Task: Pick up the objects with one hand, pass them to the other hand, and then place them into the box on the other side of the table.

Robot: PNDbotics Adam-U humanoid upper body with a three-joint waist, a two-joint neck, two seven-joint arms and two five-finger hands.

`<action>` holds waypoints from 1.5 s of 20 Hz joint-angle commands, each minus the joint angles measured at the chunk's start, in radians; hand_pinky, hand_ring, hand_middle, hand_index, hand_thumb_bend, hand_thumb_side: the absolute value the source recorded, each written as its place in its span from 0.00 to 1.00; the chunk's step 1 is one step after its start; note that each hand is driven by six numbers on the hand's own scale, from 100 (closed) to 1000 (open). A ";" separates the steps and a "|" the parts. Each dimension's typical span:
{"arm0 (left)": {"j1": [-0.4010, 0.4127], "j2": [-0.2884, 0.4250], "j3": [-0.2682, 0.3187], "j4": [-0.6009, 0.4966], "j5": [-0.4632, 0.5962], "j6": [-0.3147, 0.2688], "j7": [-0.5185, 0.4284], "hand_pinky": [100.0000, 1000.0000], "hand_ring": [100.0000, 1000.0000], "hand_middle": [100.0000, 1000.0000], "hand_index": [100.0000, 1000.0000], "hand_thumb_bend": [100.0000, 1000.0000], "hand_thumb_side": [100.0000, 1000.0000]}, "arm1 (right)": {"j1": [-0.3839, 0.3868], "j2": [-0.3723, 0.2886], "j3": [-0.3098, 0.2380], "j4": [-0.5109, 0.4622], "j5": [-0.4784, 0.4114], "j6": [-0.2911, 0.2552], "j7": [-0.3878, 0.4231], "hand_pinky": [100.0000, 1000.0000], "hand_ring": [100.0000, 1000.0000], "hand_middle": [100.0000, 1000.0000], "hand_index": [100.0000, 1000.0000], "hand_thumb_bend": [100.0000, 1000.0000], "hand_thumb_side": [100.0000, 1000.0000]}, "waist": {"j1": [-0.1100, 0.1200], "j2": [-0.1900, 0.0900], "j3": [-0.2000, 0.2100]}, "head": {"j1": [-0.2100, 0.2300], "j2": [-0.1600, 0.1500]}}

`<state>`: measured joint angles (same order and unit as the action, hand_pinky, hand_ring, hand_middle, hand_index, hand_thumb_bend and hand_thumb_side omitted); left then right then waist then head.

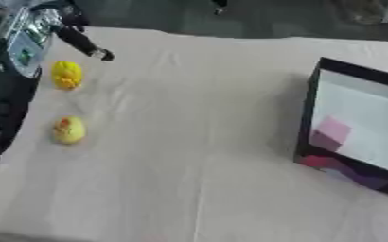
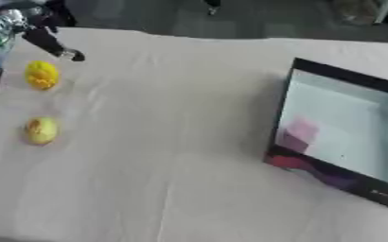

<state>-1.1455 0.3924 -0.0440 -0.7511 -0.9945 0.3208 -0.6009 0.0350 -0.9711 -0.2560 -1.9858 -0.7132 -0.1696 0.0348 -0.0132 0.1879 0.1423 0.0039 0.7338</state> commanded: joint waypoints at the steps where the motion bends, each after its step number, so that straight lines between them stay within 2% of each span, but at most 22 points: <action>1: -0.033 0.046 0.033 0.022 -0.048 0.012 -0.041 0.82 0.81 0.71 0.82 0.65 0.26 | -0.008 -0.015 -0.008 -0.014 0.011 0.007 -0.004 1.00 1.00 0.90 0.95 0.00 0.70 | -0.006 -0.002 -0.002 | 0.011 -0.018; 2: -0.035 0.051 0.041 0.027 -0.057 0.018 -0.046 0.82 0.81 0.71 0.82 0.64 0.26 | -0.006 -0.013 -0.008 -0.014 0.015 0.009 -0.007 1.00 1.00 0.90 0.95 0.00 0.70 | -0.007 -0.001 -0.002 | 0.012 -0.020; 3: -0.036 0.056 0.049 0.032 -0.061 0.025 -0.050 0.82 0.81 0.71 0.82 0.49 0.26 | -0.005 -0.010 -0.007 -0.014 0.020 0.010 -0.009 1.00 1.00 0.90 0.95 0.00 0.68 | -0.008 0.000 -0.002 | 0.014 -0.022; 4: -0.038 0.062 0.056 0.035 -0.063 0.033 -0.052 0.82 0.81 0.71 0.82 0.63 0.26 | -0.004 -0.008 -0.006 -0.014 0.025 0.012 -0.012 1.00 1.00 0.90 0.95 0.00 0.70 | -0.009 0.000 -0.002 | 0.016 -0.023; 7: -0.051 0.088 0.063 0.049 -0.083 0.047 -0.061 0.83 0.81 0.72 0.82 0.63 0.23 | -0.001 -0.003 -0.004 -0.014 0.037 0.013 -0.019 1.00 1.00 0.89 0.95 0.00 0.70 | -0.010 0.003 -0.003 | 0.021 -0.026; 15: -0.066 0.128 0.094 0.091 -0.132 0.080 -0.081 0.83 0.82 0.72 0.83 0.52 0.06 | 0.005 0.009 -0.001 -0.014 0.061 0.011 -0.027 1.00 1.00 0.89 0.94 0.00 0.71 | -0.014 0.010 -0.005 | 0.021 -0.033; 24: -0.055 0.135 0.119 0.112 -0.126 0.125 -0.059 0.83 0.82 0.72 0.79 0.39 0.00 | 0.006 0.030 0.003 -0.014 0.090 0.013 -0.035 1.00 1.00 0.89 0.94 0.00 0.72 | -0.023 0.027 -0.015 | 0.035 -0.051; 30: -0.048 0.134 0.129 0.121 -0.112 0.156 -0.015 0.83 0.82 0.72 0.79 0.37 0.00 | 0.001 0.046 0.009 -0.014 0.114 0.014 -0.032 1.00 1.00 0.88 0.93 0.00 0.72 | -0.028 0.044 -0.024 | 0.042 -0.064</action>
<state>-1.1780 0.4917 0.0765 -0.6240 -1.1098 0.4681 -0.6236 0.0436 -0.9082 -0.2390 -1.9858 -0.6084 -0.1541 0.0043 -0.0269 0.2317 0.1206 0.0424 0.6831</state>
